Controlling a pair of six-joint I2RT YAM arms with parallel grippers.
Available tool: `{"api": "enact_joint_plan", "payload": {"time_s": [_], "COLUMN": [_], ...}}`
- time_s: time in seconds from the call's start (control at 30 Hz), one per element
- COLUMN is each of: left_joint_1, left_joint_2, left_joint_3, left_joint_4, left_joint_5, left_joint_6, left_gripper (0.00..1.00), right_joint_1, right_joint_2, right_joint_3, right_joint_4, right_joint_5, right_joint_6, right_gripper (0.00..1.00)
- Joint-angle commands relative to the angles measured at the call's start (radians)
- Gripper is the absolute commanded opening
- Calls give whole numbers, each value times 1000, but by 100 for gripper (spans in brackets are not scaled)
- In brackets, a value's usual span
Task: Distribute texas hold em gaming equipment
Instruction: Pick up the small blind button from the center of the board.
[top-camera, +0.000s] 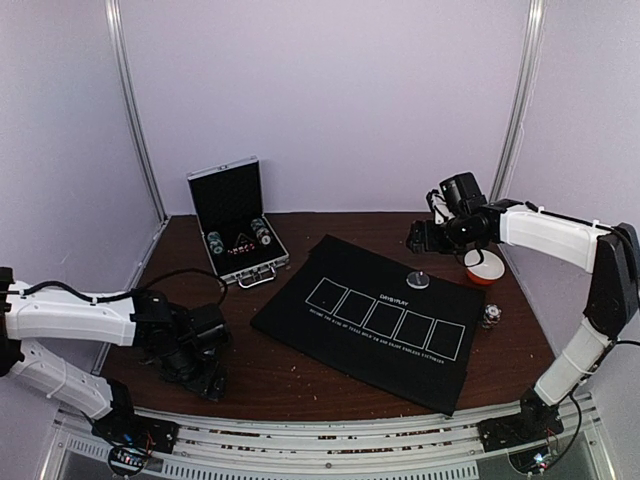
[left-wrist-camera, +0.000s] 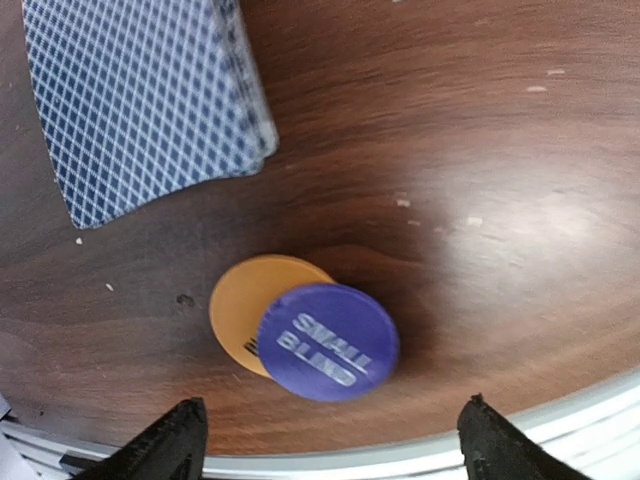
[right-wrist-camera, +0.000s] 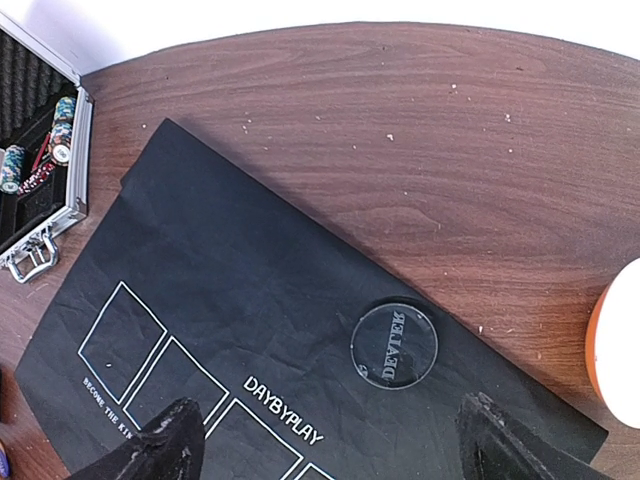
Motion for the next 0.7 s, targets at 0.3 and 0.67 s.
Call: {"api": "enact_joint_plan", "payload": {"time_s": [0.3,0.67], "left_joint_1": [33,57], "left_joint_2": [71,103], "left_joint_3": [-65,-101], "left_joint_4": [170,259], "left_joint_5": [-42,35], "left_joint_6": [62,85], "left_gripper": [73,62], "right_joint_1": [8,8], "right_joint_2": [-51,-63], "right_joint_3": [-32,-35], "right_joint_4": [-35,-39], "right_joint_5": [17,17], "right_joint_6": [-34,-48], "right_gripper": [89,89]}}
